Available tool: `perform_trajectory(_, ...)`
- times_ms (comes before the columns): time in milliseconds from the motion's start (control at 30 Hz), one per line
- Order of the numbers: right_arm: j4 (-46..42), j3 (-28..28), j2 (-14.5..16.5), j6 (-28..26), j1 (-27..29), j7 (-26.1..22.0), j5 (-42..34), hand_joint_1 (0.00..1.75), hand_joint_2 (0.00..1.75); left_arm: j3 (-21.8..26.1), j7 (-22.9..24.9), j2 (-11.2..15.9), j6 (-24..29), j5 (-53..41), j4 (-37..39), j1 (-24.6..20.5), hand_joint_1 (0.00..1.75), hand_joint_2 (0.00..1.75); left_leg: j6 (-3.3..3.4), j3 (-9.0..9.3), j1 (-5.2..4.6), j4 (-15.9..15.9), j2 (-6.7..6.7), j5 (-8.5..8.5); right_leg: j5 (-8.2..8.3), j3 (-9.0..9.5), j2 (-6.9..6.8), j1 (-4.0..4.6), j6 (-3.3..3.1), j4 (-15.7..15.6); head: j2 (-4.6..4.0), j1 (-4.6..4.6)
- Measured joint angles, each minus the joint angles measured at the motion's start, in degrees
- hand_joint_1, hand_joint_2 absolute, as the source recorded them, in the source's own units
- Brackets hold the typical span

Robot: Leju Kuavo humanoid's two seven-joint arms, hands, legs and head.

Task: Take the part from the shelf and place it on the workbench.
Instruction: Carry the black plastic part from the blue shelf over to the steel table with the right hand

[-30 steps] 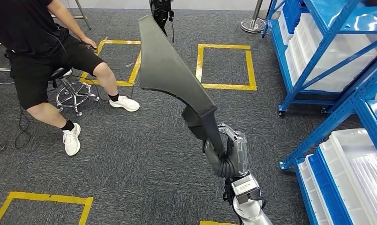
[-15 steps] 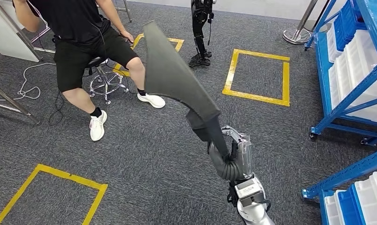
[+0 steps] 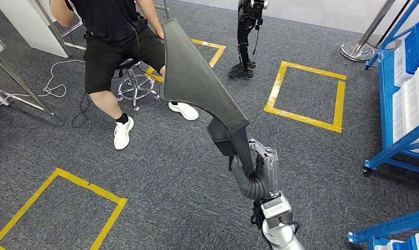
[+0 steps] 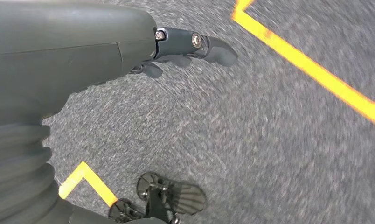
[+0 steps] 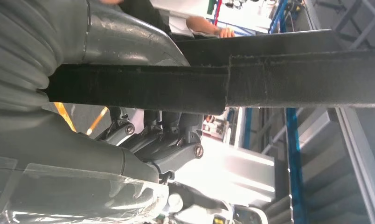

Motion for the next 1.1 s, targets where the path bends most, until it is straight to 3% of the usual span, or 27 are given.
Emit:
perform_trajectory(233, 0.0, -0.01, 0.01, 0.0, 0.03, 0.0, -0.01, 1.71, 1.75, 0.01, 0.0, 0.03, 0.01, 0.01, 0.0, 0.01, 0.0, 1.75, 0.07, 0.02, -0.06, -0.05, -0.14, -0.01, -0.03, 0.07, -0.15, -0.03, 0.05, -0.08, 0.0, -0.02)
perform_trajectory(300, -0.03, -0.02, 0.1, 0.01, 0.01, -0.02, -0.02, 1.71, 1.75, 0.02, 0.1, 0.0, 0.08, 0.06, 0.0, 0.1, 0.0, 1.75, 0.63, 1.65, 0.26, -2.07, -1.38, 0.64, -0.54, 0.14, 1.54, 0.13, 0.11, 0.62, 0.01, 0.08)
perform_trajectory(333, 0.0, -0.03, 0.02, 0.01, 0.09, -0.02, -0.06, 1.71, 1.75, 0.02, 0.15, -0.11, 0.12, 0.08, 0.0, 0.02, 0.0, 1.75, 1.01, 2.55, 0.47, -3.16, -2.69, 0.92, -1.87, -1.99, 3.1, 0.02, 0.07, 4.47, 0.01, 0.19)
perform_trajectory(367, 0.08, -0.04, -0.12, 0.01, 0.22, -0.02, -0.1, 1.71, 1.75, 0.02, 0.24, -0.3, 0.21, 0.09, 0.0, -0.01, 0.0, 1.75, 1.16, 3.54, 0.8, -4.17, -4.58, 1.08, -2.23, -4.22, 4.72, -0.28, 0.64, 7.45, 0.01, 0.33)
perform_trajectory(400, 0.18, -0.06, -0.32, 0.0, 0.35, -0.02, -0.16, 1.71, 1.75, 0.02, 0.28, -0.52, 0.32, 0.06, 0.0, -0.11, 0.0, 1.75, 0.82, 3.81, 1.11, -3.95, -6.4, 0.73, -1.06, -5.47, 6.23, -0.9, 1.64, 7.56, 0.02, 0.4)
perform_trajectory(433, 0.32, -0.08, -0.46, 0.01, 0.52, 0.0, -0.19, 1.71, 1.75, 0.02, 0.39, -0.71, 0.49, 0.02, 0.01, -0.06, 0.0, 1.75, 0.0, 3.64, 1.43, -3.31, -8.5, 0.08, 0.22, -6.22, 7.07, -1.26, 1.98, 6.91, 0.01, 0.55)
perform_trajectory(467, 0.4, -0.1, -0.45, 0.01, 0.56, -0.02, -0.19, 1.71, 1.75, 0.02, 0.52, -0.81, 0.66, -0.03, 0.02, 0.12, 0.0, 1.75, -0.89, 3.46, 1.77, -2.58, -9.99, -0.54, 2.46, -4.94, 7.42, -1.64, 2.24, 3.11, 0.02, 0.61)
perform_trajectory(500, 0.43, -0.15, -0.34, 0.02, 0.53, -0.02, -0.18, 1.71, 1.75, 0.02, 0.62, -0.86, 0.78, -0.07, 0.03, 0.28, 0.0, 1.75, -1.67, 3.16, 1.98, -1.68, -10.18, -1.13, 3.7, -3.52, 7.7, -1.75, 1.84, 0.2, 0.01, 0.64)
perform_trajectory(533, 0.46, -0.2, -0.18, 0.02, 0.55, -0.02, -0.14, 1.71, 1.75, 0.02, 0.71, -0.87, 0.87, -0.1, 0.04, 0.42, 0.0, 1.75, -2.23, 2.57, 2.03, -0.52, -9.26, -1.83, 3.48, -3.17, 7.35, -1.61, 0.8, 0.14, 0.01, 0.49)
perform_trajectory(567, 0.45, -0.24, -0.06, 0.02, 0.55, -0.03, -0.14, 1.71, 1.75, 0.02, 0.73, -0.86, 0.89, -0.12, 0.04, 0.45, 0.0, 1.75, -2.5, 1.79, 2.07, 1.32, -7.62, -2.82, 3.36, -2.91, 6.88, -1.67, 0.42, 0.07, 0.01, 0.29)
perform_trajectory(633, 0.46, -0.31, 0.07, 0.02, 0.62, -0.03, -0.14, 1.71, 1.75, 0.02, 0.75, -0.84, 0.92, -0.16, 0.04, 0.38, 0.0, 1.75, -3.03, -1.87, 2.25, 8.32, -4.63, -6.08, 2.97, -2.48, 5.74, -1.28, -0.29, 0.03, 0.0, -0.1)
perform_trajectory(700, 0.46, -0.35, 0.08, 0.04, 0.67, -0.02, -0.12, 1.71, 1.75, 0.01, 0.76, -0.88, 0.92, -0.19, 0.04, 0.4, 0.0, 1.75, -3.25, -5.87, 2.54, 14.65, -3.99, -7.97, 2.59, -2.26, 4.52, -0.96, -0.65, 0.03, 0.0, -0.13)
perform_trajectory(733, 0.46, -0.36, 0.09, 0.05, 0.68, -0.02, -0.1, 1.71, 1.75, 0.01, 0.76, -0.91, 0.92, -0.2, 0.04, 0.44, 0.0, 1.75, -3.2, -6.48, 2.59, 14.96, -3.95, -7.24, 2.39, -2.12, 3.94, -0.84, -0.69, 0.04, 0.01, -0.15)
perform_trajectory(767, 0.46, -0.37, 0.09, 0.06, 0.68, -0.02, -0.09, 1.71, 1.75, 0.01, 0.76, -0.93, 0.92, -0.2, 0.04, 0.48, 0.0, 1.75, -3.01, -5.83, 2.57, 12.99, -3.75, -5.48, 2.14, -1.86, 3.37, -0.72, -0.66, 0.04, 0.01, -0.15)
perform_trajectory(833, 0.46, -0.41, 0.17, 0.11, 0.66, -0.02, -0.07, 1.71, 1.75, 0.02, 0.78, -0.85, 0.92, -0.21, 0.04, 0.44, 0.0, 1.75, -2.14, -2.02, 2.12, 5.13, -2.02, -1.32, 1.57, -1.08, 2.27, -0.52, -0.52, -0.03, 0.01, -0.13)
perform_trajectory(867, 0.46, -0.42, 0.21, 0.17, 0.64, -0.02, -0.06, 1.71, 1.75, 0.02, 0.8, -0.82, 0.92, -0.24, 0.04, 0.38, 0.0, 1.75, -1.67, -0.34, 1.77, 1.91, -0.97, -0.16, 1.32, -0.76, 1.78, -0.37, -0.36, -0.12, 0.0, -0.09)
perform_trajectory(933, 0.46, -0.43, 0.29, 0.32, 0.63, 0.0, -0.02, 1.71, 1.75, 0.01, 0.85, -0.75, 0.92, -0.44, 0.03, 0.23, 0.0, 1.75, -1.01, 0.83, 1.1, -0.49, 0.0, -0.04, 0.96, -0.39, 0.84, -0.26, 0.07, -0.4, 0.01, -0.11)
perform_trajectory(1000, 0.4, -0.45, 0.48, 0.44, 0.65, 0.05, 0.08, 1.71, 1.75, 0.0, 0.89, -0.68, 0.92, -0.62, 0.02, 0.29, 0.0, 1.75, -0.4, 1.48, 1.06, -1.65, -1.27, 0.08, 0.68, 0.23, -0.08, -0.01, 0.62, -1.0, 0.01, -0.24)
perform_trajectory(1033, 0.37, -0.48, 0.57, 0.49, 0.64, 0.08, 0.14, 1.71, 1.75, 0.0, 0.9, -0.67, 0.92, -0.67, 0.01, 0.34, 0.0, 1.75, -0.15, 2.33, 1.13, -2.7, -1.95, 0.34, 0.38, 0.46, 0.38, 0.08, 0.78, -0.78, -0.01, -0.14)
perform_trajectory(1100, 0.33, -0.51, 0.59, 0.53, 0.55, 0.13, 0.19, 1.71, 1.75, 0.0, 0.92, -0.74, 0.91, -0.75, 0.0, 0.25, 0.0, 1.75, 0.2, 4.07, 1.51, -4.57, -3.37, 1.0, -1.17, -0.99, 3.02, 0.13, 0.64, 3.03, -0.01, 0.03)
